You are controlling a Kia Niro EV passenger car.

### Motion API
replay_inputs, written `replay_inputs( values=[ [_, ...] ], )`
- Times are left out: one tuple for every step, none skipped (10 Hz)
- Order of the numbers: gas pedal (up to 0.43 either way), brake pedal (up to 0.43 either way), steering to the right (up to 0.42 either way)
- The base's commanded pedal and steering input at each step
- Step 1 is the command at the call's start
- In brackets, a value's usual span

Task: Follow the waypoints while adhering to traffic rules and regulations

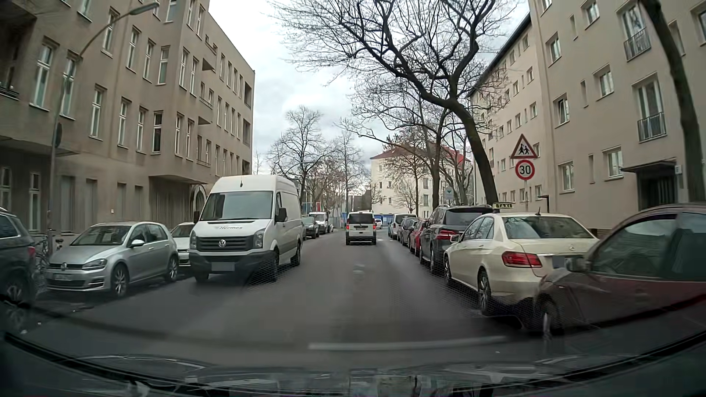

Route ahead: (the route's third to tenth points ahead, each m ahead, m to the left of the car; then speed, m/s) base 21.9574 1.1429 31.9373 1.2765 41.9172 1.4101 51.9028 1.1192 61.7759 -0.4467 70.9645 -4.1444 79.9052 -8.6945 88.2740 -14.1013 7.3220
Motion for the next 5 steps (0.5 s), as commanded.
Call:
replay_inputs(
  values=[
    [0.0,0.012,-0.001],
    [0.0,0.012,-0.001],
    [0.0,0.012,-0.001],
    [0.0,0.012,-0.001],
    [0.0,0.012,-0.001]
  ],
)
